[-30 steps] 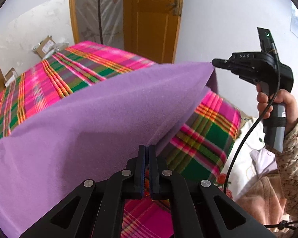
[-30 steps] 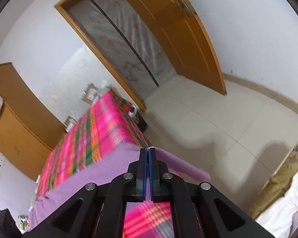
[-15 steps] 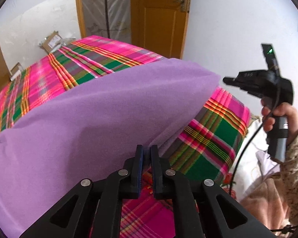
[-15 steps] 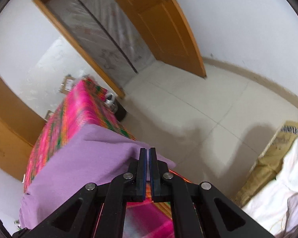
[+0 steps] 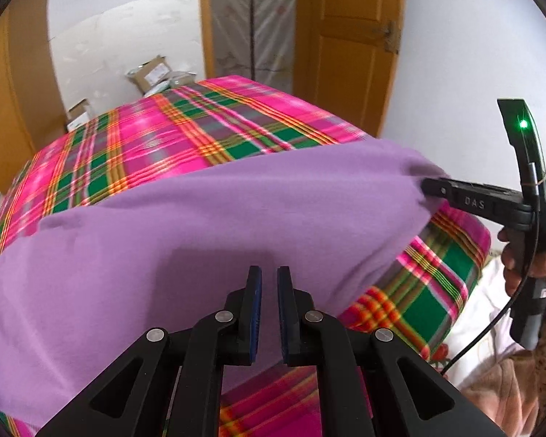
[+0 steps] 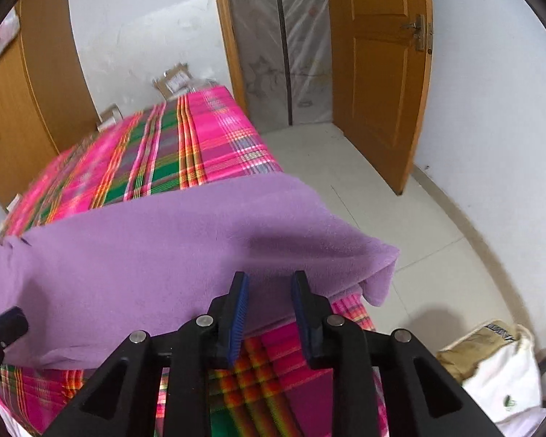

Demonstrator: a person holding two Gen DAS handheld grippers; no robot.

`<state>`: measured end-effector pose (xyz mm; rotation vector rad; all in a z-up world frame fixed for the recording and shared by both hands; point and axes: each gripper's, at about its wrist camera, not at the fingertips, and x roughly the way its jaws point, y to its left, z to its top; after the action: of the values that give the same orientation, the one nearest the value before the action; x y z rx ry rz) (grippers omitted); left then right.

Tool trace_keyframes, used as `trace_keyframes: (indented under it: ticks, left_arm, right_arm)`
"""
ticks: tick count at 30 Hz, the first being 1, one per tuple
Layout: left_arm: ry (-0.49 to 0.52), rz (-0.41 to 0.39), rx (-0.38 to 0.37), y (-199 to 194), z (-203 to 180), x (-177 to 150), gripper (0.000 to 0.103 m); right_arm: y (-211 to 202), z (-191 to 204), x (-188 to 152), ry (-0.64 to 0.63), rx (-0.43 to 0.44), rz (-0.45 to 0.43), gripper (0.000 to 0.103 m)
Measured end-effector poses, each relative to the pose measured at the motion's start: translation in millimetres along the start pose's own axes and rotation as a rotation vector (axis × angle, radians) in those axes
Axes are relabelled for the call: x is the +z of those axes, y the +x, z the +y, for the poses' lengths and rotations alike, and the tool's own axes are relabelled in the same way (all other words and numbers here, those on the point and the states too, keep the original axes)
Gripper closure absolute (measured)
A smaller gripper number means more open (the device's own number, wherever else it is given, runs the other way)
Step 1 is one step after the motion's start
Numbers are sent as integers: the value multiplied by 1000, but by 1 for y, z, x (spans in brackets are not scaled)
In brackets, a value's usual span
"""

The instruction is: Fold clothes

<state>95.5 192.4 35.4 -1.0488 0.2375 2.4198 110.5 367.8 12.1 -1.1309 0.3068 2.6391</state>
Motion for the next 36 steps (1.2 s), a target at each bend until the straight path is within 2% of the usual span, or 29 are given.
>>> trace_keyframes:
  ticks: [5,7,12,15,18,20,22,24,30,36]
  left_arm:
    - [-56,-16,22,-10,29,-7,94]
    - [-80,-13,37,-12,43,-12,94]
    - [-129,8,105,-12,77,-26,94]
    - [-175,18,130,-14,102,-32,94]
    - [-209,18,158,-16,124,-39,94]
    - [-234,32,179,-17,139,-44,94]
    - [-248,36,195,-18,151,-49,94]
    - [-264,36,195,-20,161,-51,94]
    - [-295,25,200,-22,185,-52,94]
    - [-294,28,182,-24,197,-50,94]
  right_arm:
    - [-12,47,12,-88,50,-40,76]
    - [-6,72,6,-129,70,-13,75]
    - [12,118,-11,-214,51,85,74]
    - [4,143,-10,-245,95,68,74]
    - [4,174,-12,-281,149,62,69]
    - [12,193,-18,-306,161,90,69]
    - [16,206,-23,-336,139,96,66]
    - [18,215,-21,-367,134,88,66]
    - [9,245,-4,-384,213,56,66]
    - [28,277,-17,-447,212,135,66]
